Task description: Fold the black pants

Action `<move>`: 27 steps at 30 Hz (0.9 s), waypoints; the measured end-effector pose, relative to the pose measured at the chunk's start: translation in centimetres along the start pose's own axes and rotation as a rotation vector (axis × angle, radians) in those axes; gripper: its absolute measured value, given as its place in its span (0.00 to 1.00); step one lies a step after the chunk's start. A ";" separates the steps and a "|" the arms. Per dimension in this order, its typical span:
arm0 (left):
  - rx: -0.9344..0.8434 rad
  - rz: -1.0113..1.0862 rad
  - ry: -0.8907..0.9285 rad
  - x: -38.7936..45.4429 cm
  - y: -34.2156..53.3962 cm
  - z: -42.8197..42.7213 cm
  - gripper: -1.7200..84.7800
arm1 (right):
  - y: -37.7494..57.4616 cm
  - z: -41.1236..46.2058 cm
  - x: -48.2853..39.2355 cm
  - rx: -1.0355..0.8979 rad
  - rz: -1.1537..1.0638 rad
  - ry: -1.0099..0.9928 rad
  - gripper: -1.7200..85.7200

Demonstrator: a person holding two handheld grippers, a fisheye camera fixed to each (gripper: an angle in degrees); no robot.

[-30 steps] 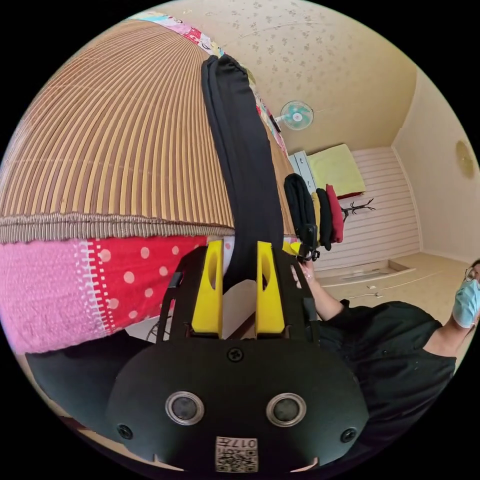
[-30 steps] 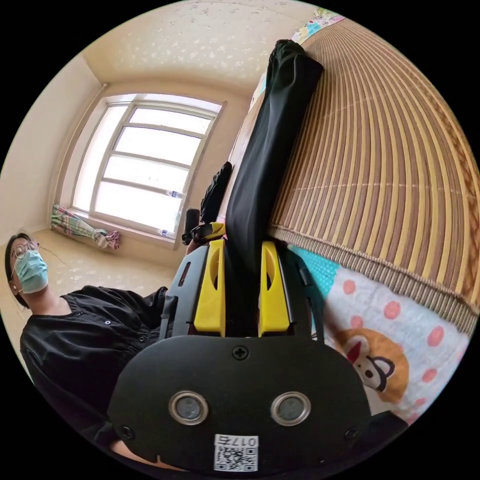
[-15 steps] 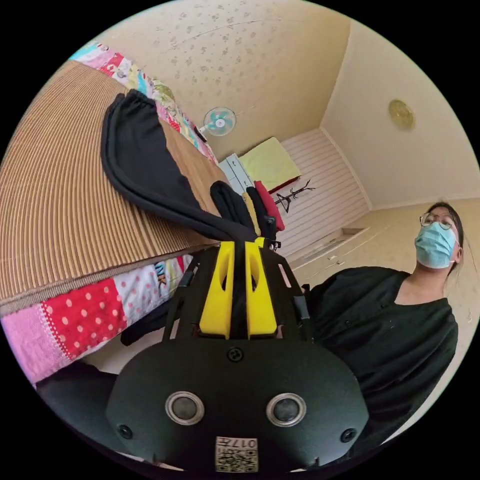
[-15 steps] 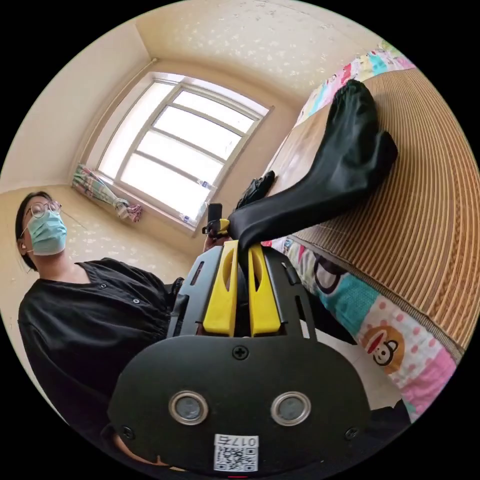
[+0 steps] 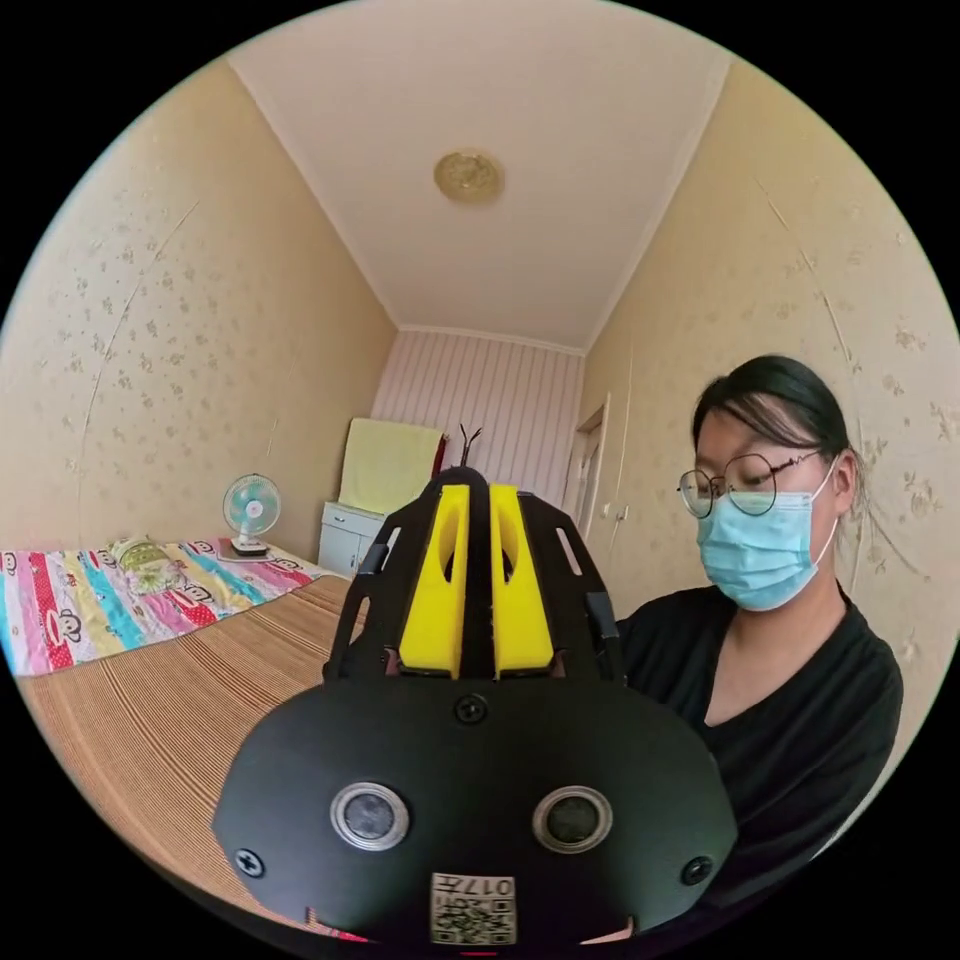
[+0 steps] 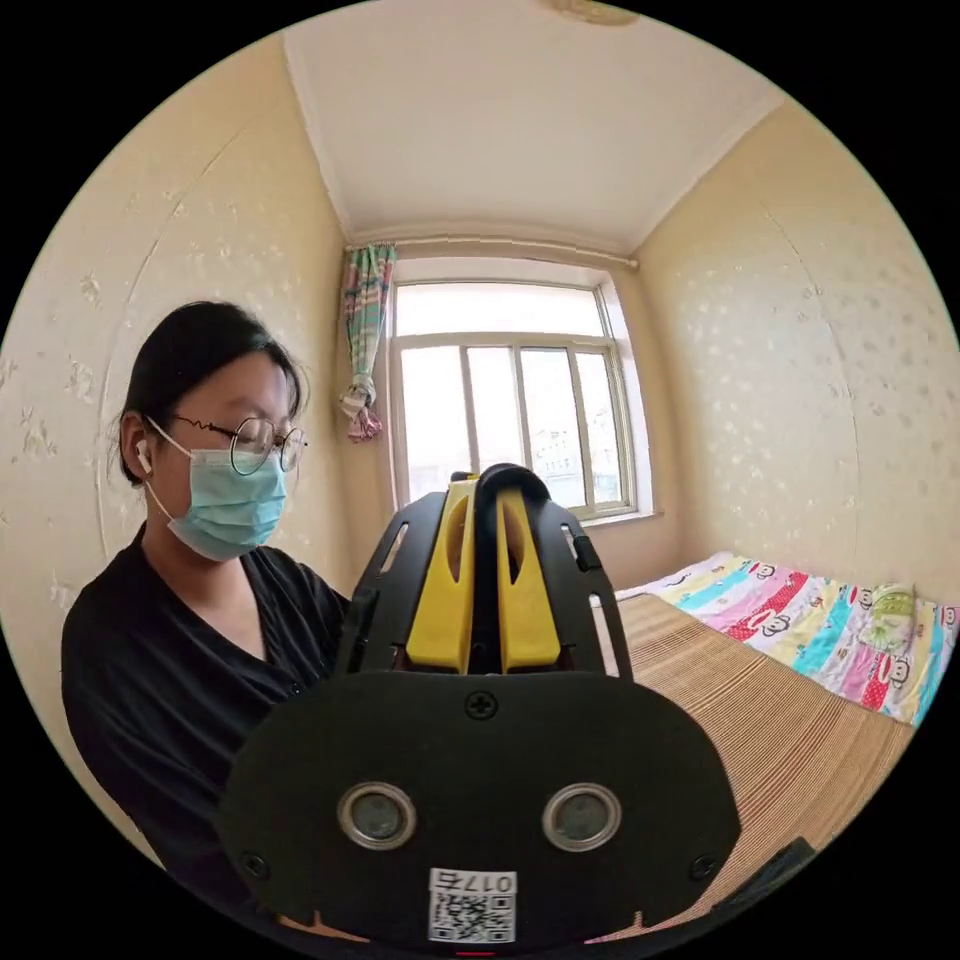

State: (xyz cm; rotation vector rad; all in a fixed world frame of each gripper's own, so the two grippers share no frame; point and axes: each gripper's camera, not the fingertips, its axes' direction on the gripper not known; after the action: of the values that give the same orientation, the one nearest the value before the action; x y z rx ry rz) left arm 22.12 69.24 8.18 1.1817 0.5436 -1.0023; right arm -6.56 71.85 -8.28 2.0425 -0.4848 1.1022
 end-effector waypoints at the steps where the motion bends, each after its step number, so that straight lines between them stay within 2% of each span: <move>1: -0.002 -0.014 -0.011 -0.2 -1.7 0.6 0.07 | -1.0 0.1 -0.1 0.002 0.007 0.019 0.03; 3: -0.025 -0.013 -0.062 -1.2 -3.7 1.6 0.07 | -3.8 0.8 1.1 -0.008 0.066 0.103 0.03; 6: -0.113 -0.133 -0.151 -6.8 -4.7 3.7 0.07 | -4.6 2.5 5.7 -0.051 0.201 0.206 0.03; 11: -0.229 -0.462 -0.247 -24.1 -3.1 7.1 0.07 | -2.0 7.0 18.5 -0.191 0.436 0.399 0.03; 15: -0.312 -0.514 -0.375 -30.8 -2.2 8.6 0.07 | 0.9 13.8 26.0 -0.415 0.383 0.698 0.03; 17: -0.446 -0.504 -0.495 -32.6 0.6 9.7 0.07 | 3.5 16.1 27.6 -0.503 0.382 0.719 0.03; 21: -0.488 -0.558 -0.415 -31.6 10.1 8.3 0.07 | 14.3 16.8 28.1 -0.600 0.482 0.618 0.03; 23: -0.480 -0.622 -0.349 -27.3 18.3 6.9 0.07 | 19.5 15.9 26.6 -0.630 0.498 0.531 0.04; 27: -0.486 -0.721 -0.327 -19.8 28.7 5.9 0.07 | 30.9 11.6 20.3 -0.602 0.592 0.400 0.05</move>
State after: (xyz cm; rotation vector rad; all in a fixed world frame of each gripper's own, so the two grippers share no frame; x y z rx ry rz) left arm 36.46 72.02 40.37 0.3606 0.9146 -1.5260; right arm -8.29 43.46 18.04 1.1385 -1.0961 1.4408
